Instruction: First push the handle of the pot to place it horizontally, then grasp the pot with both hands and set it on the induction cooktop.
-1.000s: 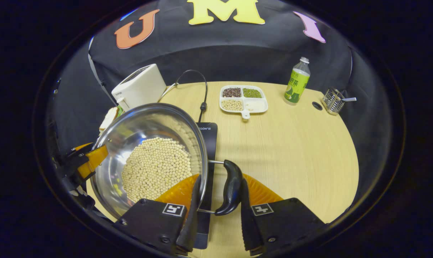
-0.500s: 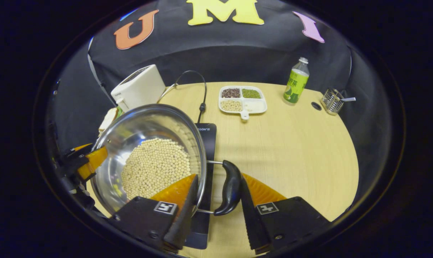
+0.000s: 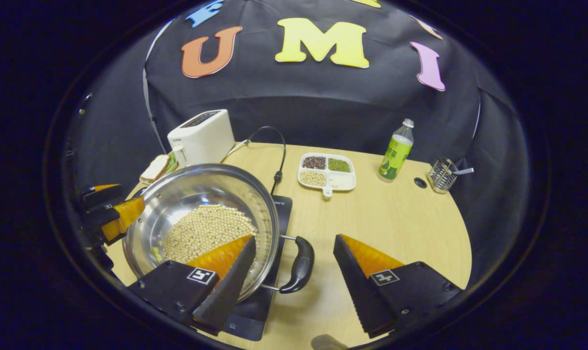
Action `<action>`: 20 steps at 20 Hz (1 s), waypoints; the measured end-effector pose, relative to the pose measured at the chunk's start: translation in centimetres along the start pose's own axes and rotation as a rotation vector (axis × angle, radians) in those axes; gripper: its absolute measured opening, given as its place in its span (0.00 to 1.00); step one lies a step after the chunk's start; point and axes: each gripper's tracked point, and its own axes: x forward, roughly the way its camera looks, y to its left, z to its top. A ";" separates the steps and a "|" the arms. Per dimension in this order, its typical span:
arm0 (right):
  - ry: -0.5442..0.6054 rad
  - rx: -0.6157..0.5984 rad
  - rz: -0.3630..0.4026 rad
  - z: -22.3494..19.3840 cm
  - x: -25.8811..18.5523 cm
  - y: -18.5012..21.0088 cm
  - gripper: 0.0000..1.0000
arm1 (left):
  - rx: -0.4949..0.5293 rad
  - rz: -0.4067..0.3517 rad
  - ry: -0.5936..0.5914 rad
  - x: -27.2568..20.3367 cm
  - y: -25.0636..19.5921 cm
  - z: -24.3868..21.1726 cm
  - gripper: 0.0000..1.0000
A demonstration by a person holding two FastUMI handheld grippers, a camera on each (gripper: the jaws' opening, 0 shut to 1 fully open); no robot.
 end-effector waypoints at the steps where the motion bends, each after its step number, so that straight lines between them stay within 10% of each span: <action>1: -0.007 -0.003 0.000 0.1 -0.4 -0.2 1.00 | 0.002 0.011 -0.018 -0.4 0.0 0.5 0.97; 11: -0.338 -0.095 -0.025 8.1 -15.1 -5.5 1.00 | -0.018 0.057 -0.355 -16.3 -3.1 13.6 0.96; 20: -0.584 -0.054 -0.064 11.8 -30.7 -19.0 1.00 | -0.058 0.071 -0.507 -28.3 -12.0 19.2 0.96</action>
